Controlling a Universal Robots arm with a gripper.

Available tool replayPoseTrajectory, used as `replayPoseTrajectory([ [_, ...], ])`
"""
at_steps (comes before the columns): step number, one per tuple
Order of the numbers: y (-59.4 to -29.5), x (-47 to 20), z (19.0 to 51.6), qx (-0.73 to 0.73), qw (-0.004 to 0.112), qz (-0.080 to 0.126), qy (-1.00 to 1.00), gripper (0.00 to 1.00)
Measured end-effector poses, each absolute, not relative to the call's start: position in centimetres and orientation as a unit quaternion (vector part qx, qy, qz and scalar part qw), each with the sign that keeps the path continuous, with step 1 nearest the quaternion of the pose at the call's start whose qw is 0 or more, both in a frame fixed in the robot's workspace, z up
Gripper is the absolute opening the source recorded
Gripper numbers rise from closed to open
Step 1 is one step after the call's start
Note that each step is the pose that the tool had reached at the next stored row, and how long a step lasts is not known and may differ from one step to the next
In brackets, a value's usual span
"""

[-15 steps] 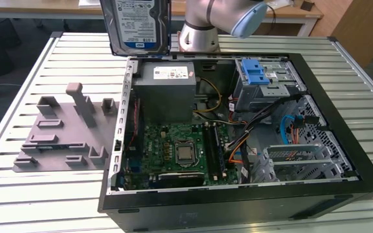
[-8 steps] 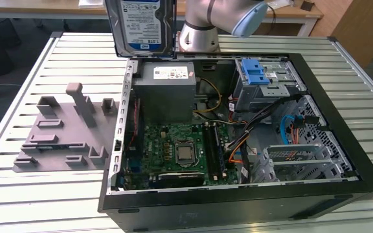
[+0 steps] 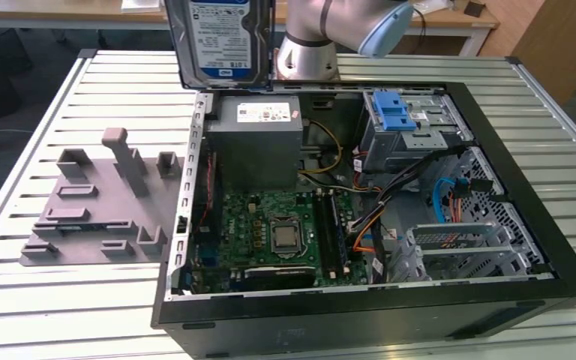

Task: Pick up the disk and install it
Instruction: 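Pick up the disk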

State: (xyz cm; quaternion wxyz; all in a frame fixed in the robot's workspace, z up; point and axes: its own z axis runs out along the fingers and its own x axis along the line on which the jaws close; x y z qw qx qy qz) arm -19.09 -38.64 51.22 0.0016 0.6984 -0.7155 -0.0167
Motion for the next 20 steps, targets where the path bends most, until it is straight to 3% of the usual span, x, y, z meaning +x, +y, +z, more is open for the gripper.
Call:
replayPoseTrajectory([
  [20, -38.86, -18.46, 51.22, 0.698, 0.002, -0.017, -0.715, 0.36],
])
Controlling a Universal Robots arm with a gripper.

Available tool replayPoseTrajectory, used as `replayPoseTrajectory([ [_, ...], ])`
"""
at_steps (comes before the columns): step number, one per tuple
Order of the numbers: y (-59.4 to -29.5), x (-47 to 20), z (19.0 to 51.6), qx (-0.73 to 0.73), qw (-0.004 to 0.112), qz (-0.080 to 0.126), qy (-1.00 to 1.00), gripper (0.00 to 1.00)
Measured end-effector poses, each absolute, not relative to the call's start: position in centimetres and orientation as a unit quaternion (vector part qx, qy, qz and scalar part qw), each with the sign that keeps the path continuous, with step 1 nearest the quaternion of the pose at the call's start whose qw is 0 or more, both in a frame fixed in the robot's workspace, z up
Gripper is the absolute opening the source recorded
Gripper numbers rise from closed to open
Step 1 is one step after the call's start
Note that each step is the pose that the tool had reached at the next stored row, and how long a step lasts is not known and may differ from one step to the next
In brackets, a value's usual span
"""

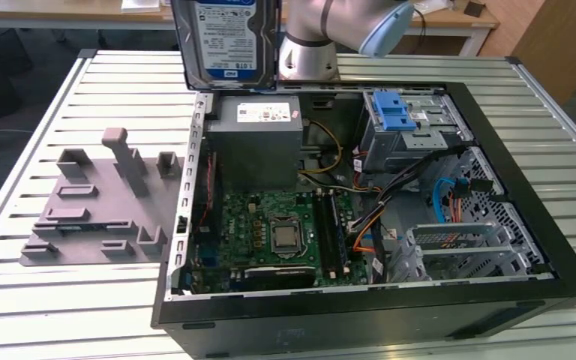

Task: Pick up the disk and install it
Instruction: 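Pick up the disk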

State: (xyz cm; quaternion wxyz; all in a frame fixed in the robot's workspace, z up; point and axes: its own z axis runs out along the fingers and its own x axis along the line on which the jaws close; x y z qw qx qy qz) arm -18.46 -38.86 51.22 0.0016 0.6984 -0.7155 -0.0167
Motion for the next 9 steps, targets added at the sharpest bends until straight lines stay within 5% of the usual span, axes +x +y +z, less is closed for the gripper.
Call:
replayPoseTrajectory([
  [9, -39.2, -18.1, 51.22, 0.698, 0.002, -0.017, -0.715, 0.36],
])
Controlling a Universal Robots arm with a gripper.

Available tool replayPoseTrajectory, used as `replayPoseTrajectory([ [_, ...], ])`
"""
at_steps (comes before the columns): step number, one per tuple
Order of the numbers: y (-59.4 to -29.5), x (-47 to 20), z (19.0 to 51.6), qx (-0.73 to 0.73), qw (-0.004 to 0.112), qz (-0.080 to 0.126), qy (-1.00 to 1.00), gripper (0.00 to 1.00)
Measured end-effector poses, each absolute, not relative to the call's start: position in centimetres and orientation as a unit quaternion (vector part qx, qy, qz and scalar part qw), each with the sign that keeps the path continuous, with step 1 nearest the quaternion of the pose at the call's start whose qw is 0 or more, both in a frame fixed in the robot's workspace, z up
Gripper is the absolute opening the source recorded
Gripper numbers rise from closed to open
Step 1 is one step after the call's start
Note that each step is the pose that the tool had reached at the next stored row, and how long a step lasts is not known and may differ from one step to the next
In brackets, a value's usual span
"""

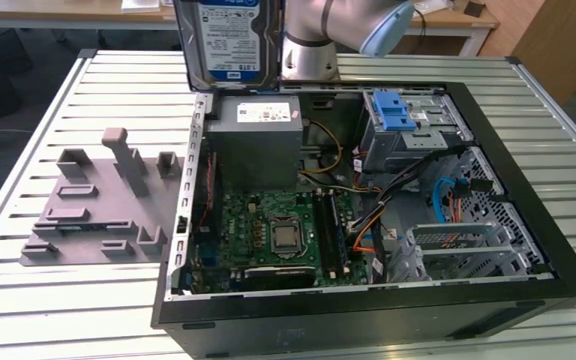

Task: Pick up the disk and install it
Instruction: 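Pick up the disk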

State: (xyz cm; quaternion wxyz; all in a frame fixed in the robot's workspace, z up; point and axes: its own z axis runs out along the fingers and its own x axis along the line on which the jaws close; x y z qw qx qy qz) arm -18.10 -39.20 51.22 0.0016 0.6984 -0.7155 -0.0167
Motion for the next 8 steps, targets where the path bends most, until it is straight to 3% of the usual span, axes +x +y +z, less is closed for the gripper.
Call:
replayPoseTrajectory([
  [8, -39.99, -17.76, 51.22, 0.698, 0.002, -0.017, -0.715, 0.36],
])
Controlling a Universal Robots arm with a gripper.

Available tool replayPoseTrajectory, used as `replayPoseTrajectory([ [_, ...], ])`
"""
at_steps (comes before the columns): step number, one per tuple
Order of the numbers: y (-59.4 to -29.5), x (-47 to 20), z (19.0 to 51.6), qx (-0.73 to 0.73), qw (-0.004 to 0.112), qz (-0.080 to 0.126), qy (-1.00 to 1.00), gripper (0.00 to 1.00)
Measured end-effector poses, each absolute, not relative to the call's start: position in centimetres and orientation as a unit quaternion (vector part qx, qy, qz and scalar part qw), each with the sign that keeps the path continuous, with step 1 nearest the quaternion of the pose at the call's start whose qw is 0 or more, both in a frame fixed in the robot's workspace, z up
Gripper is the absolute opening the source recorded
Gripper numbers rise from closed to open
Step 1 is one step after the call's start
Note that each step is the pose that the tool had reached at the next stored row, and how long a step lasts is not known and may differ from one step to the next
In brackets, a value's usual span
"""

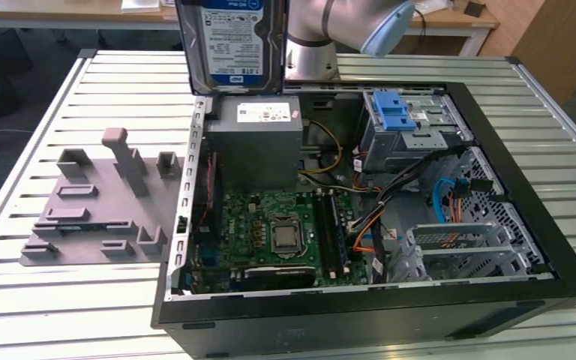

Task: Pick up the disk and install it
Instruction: 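Pick up the disk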

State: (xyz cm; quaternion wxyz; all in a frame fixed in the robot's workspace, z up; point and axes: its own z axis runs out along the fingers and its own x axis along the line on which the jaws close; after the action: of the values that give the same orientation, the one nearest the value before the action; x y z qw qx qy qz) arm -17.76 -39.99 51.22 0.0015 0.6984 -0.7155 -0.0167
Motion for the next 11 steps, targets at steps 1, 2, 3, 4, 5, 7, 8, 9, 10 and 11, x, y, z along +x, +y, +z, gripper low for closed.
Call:
replayPoseTrajectory([
  [1, -40.1, -17.7, 51.2, 0.698, 0.002, -0.017, -0.715, 0.36],
  [2, -40.2, -17.7, 51.2, 0.698, 0.002, -0.017, -0.715, 0.36],
  [3, -40.3, -17.6, 51.2, 0.698, 0.002, -0.017, -0.716, 0.36],
  [4, -40.4, -17.5, 51.2, 0.698, 0.002, -0.017, -0.716, 0.36],
  [5, -40.5, -17.5, 51.2, 0.698, 0.002, -0.017, -0.715, 0.36],
  [7, -40.7, -17.2, 51.2, 0.698, 0.002, -0.017, -0.716, 0.36],
  [8, -40.9, -17.1, 51.2, 0.698, 0.002, -0.017, -0.716, 0.36],
  [9, -41.0, -16.9, 51.2, 0.698, 0.002, -0.017, -0.715, 0.36],
  [10, -41.1, -16.8, 51.2, 0.698, 0.002, -0.017, -0.715, 0.36],
  [11, -41.2, -16.6, 51.2, 0.698, 0.002, -0.017, -0.715, 0.36],
])
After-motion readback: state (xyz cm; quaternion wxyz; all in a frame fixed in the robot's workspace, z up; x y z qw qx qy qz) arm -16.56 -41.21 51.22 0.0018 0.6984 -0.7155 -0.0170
